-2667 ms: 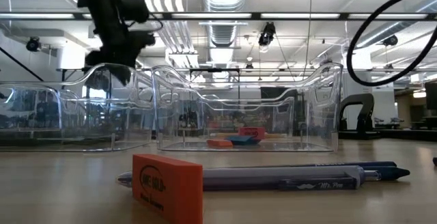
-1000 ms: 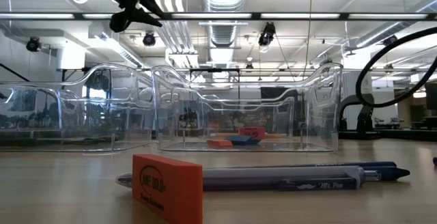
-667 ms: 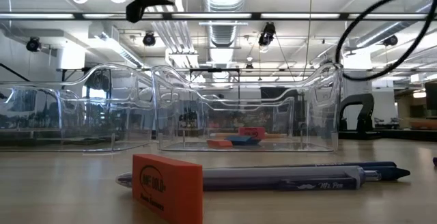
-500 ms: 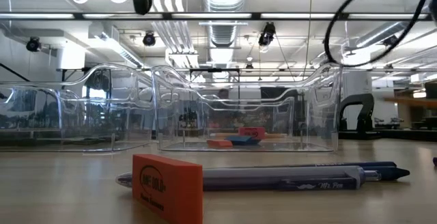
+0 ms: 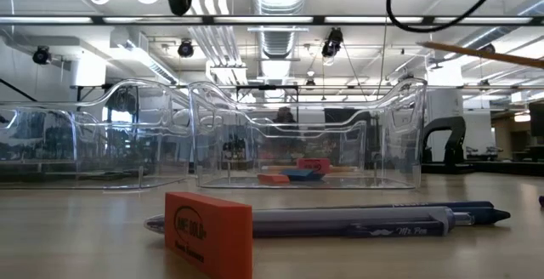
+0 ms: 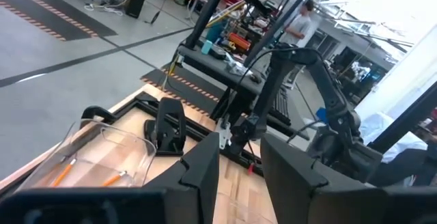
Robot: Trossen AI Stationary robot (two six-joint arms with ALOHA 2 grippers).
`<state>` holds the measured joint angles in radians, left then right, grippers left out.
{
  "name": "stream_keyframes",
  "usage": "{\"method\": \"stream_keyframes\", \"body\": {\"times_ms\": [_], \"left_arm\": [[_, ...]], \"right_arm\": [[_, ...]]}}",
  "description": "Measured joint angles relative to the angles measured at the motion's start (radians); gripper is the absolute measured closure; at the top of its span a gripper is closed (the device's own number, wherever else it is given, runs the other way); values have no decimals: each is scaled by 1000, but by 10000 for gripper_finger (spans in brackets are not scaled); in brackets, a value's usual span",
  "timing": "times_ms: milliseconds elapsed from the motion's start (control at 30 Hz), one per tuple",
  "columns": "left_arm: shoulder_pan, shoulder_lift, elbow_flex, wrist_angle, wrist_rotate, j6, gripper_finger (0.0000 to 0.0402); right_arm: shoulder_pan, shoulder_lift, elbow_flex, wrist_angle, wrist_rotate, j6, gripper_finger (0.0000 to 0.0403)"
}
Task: Sort crayons/erasers/pens/pencils in bins
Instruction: Put the orange pencil into the top right transparent bin
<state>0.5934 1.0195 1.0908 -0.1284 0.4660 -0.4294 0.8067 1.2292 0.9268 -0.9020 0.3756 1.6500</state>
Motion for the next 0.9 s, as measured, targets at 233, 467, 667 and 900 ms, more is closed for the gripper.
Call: {"method": "stream_keyframes", "body": {"times_ms": [233, 467, 667, 900], "left_arm": [[0, 0, 0, 0, 0, 0, 307], [0, 0, -1, 0, 1, 0, 307], [0, 5, -2, -1, 1, 0, 308], [0, 6, -2, -1, 1, 0, 308]], "right_arm": [[-112, -92, 1, -74, 121, -121, 390], [-323, -156, 1, -72, 195, -350, 390], [-546, -176, 2, 42, 202, -610, 390], [-779, -158, 2, 275, 195, -952, 390]]}}
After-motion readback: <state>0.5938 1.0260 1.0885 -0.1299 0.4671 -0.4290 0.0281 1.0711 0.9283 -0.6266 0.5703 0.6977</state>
